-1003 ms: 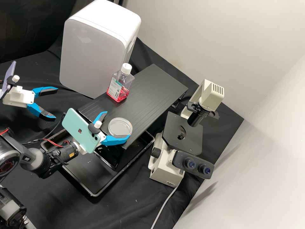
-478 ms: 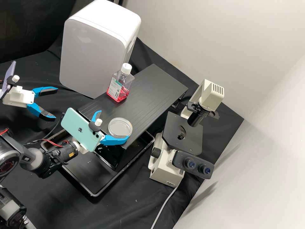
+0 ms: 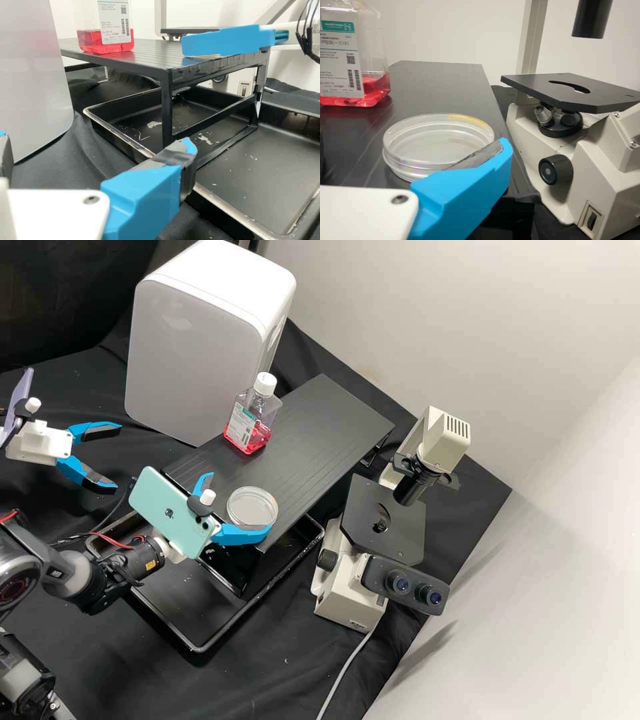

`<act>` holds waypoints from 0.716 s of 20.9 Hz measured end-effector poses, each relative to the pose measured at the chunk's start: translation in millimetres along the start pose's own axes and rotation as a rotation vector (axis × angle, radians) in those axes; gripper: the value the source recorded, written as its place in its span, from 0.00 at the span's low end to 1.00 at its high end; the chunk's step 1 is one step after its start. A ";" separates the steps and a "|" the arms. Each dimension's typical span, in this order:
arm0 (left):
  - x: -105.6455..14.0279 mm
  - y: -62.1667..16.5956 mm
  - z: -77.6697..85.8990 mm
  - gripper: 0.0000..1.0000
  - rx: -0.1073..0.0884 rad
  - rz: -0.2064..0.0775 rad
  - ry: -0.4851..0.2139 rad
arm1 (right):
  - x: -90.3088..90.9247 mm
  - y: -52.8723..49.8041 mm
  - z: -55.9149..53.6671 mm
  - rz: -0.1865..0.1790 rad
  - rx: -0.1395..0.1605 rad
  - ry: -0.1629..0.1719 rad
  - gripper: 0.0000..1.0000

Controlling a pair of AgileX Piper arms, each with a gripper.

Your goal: Place the lid on the petri dish

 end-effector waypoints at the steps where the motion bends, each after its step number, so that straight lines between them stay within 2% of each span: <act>1: 0.0 0.0 0.0 1.00 0.000 0.000 0.000 | 0.0 0.1 0.1 0.001 0.000 -0.001 1.00; 5: 0.0 0.0 0.0 1.00 0.000 0.000 0.000 | 5.9 3.1 -3.9 0.012 0.003 0.011 1.00; 9: 0.0 0.0 0.0 1.00 0.000 0.000 0.000 | 14.3 3.3 -4.0 0.012 -0.013 -0.006 1.00; 13: 0.0 0.0 0.0 1.00 0.000 0.000 0.000 | 18.5 3.2 -2.2 0.020 -0.009 -0.024 1.00; 15: 0.0 0.0 0.0 1.00 0.000 0.000 0.000 | 21.1 3.2 -1.9 0.023 -0.025 -0.030 1.00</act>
